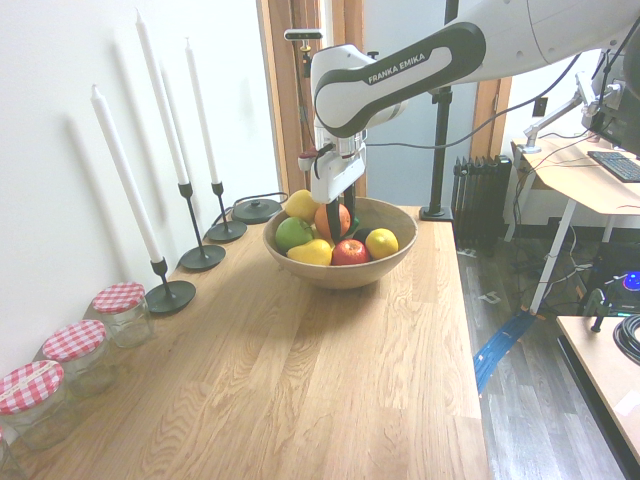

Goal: Take orange out of the basket

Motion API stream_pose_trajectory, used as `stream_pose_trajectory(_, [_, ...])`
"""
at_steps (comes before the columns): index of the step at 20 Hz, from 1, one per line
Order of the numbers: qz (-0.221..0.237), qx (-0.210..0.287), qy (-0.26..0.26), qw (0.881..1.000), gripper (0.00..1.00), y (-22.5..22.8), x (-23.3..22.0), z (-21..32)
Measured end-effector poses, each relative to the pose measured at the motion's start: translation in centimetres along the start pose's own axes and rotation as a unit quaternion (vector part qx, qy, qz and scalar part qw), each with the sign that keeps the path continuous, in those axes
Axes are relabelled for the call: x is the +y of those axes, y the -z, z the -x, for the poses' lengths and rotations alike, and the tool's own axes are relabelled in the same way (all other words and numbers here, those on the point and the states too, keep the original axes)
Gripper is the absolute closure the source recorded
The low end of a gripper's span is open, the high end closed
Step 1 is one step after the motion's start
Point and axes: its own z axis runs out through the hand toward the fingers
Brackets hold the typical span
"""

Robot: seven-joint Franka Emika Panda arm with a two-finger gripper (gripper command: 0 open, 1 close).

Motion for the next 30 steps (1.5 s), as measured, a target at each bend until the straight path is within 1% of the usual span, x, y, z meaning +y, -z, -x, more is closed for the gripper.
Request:
stream_pose_trajectory(6, [-0.003,0.003,0.008,1.000,1.00,0.5,-0.8,0.6])
stream_pose_trajectory(9, [-0.016,0.016,0.021,1.000,1.00,3.0,-2.2,1.7])
stream_pose_trajectory(14, [-0.048,0.041,0.058,0.996,1.00,10.0,-6.0,7.4])
stream_pose_trajectory(16, [-0.056,0.047,0.074,0.995,1.00,11.9,-8.0,10.4])
stream_pose_trajectory(18, [-0.058,0.050,0.090,0.993,1.00,12.8,-10.1,13.3])
stream_pose_trajectory(21, [-0.054,0.053,0.117,0.990,1.00,12.9,-13.3,18.1])
stream_pose_trajectory(26, [-0.037,0.053,0.158,0.985,1.00,10.5,-17.4,26.2])
stream_pose_trajectory(30, [-0.026,0.061,0.174,0.982,1.00,7.8,-18.7,29.6])
